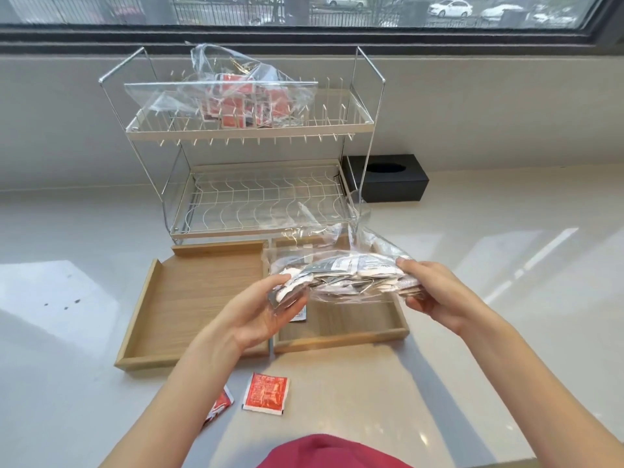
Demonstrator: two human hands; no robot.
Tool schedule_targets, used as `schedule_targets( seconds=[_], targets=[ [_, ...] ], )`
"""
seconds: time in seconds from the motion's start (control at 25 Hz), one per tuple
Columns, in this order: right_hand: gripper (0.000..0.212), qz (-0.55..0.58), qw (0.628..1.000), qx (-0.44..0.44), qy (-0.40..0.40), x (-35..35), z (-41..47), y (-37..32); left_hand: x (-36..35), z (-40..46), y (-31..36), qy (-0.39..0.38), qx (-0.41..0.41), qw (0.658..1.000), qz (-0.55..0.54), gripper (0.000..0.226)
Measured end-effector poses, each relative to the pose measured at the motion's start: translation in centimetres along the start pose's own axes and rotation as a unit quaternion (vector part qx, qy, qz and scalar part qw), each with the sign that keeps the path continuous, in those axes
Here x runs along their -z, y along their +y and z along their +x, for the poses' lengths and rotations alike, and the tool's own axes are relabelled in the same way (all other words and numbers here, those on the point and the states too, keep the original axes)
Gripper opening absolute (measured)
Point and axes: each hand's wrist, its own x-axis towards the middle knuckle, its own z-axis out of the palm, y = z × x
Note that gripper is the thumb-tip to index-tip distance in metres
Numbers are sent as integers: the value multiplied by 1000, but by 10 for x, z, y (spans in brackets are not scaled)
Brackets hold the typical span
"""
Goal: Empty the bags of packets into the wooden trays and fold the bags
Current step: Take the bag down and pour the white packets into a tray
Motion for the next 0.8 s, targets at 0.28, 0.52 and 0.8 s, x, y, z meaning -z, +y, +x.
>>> schedule_targets(
  seconds=[0.28, 0.52, 0.8],
  targets=[
    [15, 36, 999, 24, 6, -5, -6, -18, -5, -10, 8, -16, -35, 999, 0, 17],
    [17, 51, 998, 25, 6, -4, -15, -33, -7, -18, 18, -40, -53, 998, 22, 19],
    [22, 49, 996, 68, -3, 4, -22, -62, -18, -20, 40, -54, -110, 985, 124, 34]
  ],
)
